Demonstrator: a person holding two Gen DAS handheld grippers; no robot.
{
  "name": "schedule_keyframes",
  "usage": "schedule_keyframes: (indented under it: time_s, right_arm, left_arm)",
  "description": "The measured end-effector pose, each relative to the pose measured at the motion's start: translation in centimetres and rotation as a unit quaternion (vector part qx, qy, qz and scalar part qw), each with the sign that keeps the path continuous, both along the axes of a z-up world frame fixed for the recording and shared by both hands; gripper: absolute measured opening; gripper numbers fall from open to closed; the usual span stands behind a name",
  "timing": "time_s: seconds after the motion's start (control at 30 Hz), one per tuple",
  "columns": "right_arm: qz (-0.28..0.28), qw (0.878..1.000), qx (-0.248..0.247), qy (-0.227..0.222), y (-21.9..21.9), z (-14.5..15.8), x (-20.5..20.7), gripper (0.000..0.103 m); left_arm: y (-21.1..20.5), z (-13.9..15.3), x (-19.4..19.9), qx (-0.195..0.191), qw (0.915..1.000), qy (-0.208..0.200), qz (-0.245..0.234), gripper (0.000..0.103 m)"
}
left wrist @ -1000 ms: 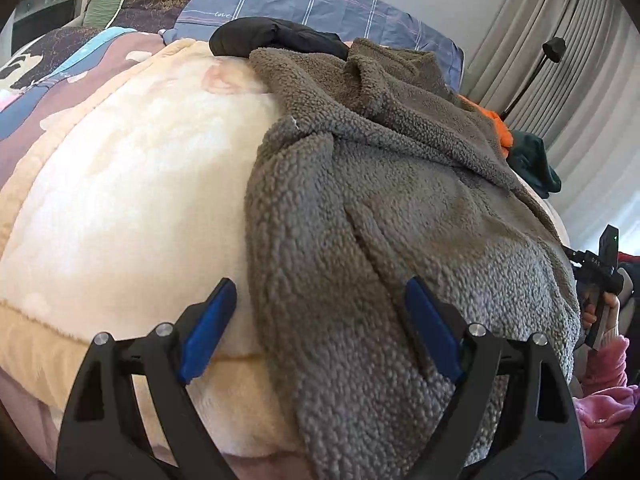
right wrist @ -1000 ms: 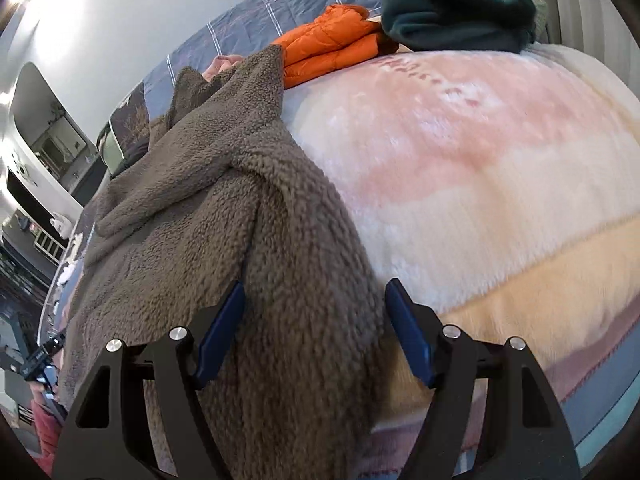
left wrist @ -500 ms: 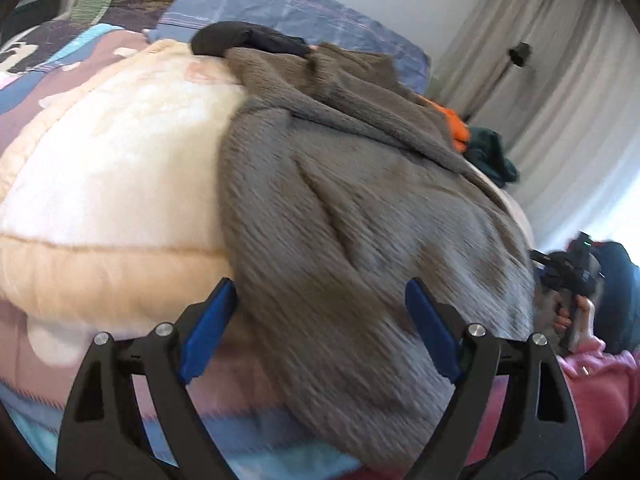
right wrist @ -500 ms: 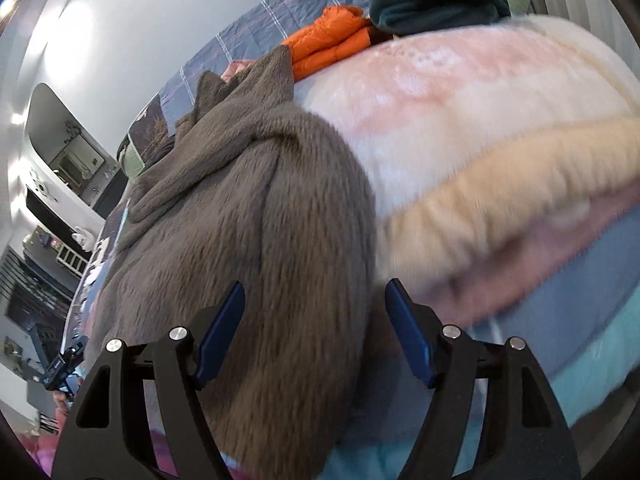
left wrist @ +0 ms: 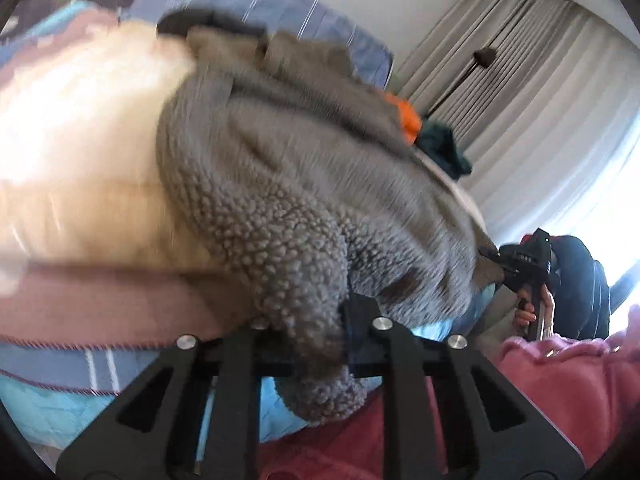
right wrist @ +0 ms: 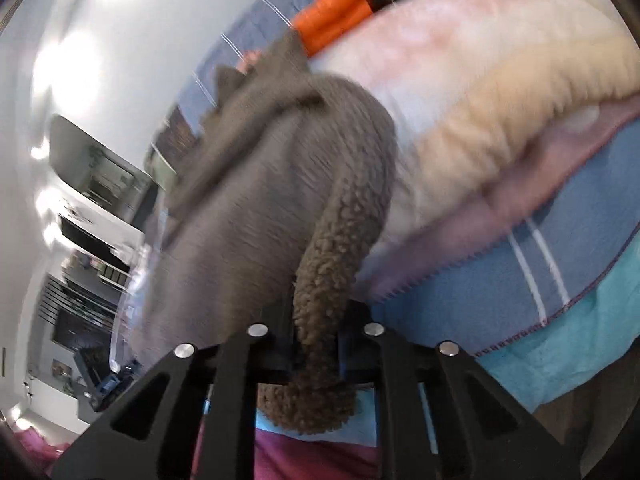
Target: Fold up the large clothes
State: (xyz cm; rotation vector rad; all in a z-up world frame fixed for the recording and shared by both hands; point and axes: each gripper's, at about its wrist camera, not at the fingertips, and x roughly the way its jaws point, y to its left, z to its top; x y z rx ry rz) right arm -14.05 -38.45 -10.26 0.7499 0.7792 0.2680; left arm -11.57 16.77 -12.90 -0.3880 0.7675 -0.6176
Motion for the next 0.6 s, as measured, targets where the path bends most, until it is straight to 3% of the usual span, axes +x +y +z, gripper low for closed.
schedule_keyframes:
  time_s: [0.17,0.3,0.5,0.6]
  right_arm:
    - [0.002,0.995,0.029,-0.097,-0.1,5.5,-0.3,0.012]
    - [0.006,0.986,0.062,-0.152,-0.5,8.6,-0.1,0.011]
    - [0.004,0.972,0.026,-0.235,-0.2,13.9,-3.2,0.01]
    - [-0.005,0.961,-0.012,-0.277,0.5,16.7,-5.6,0.01]
  left_arm:
    - [-0.2,6.7,-1.4,0.007,0.9933,-0.114,0.015,0.013]
    - [-0.2,10.8,-1.3,0.002,0.9846,-0.171,0.035,0.012]
    - [1.2,14.6,-2.9,0.004,0.9738,-0.216,0.069,0.012]
    - [2.3,17.1,-5.5,0.009,0.9625,-0.255,0.092,0.013]
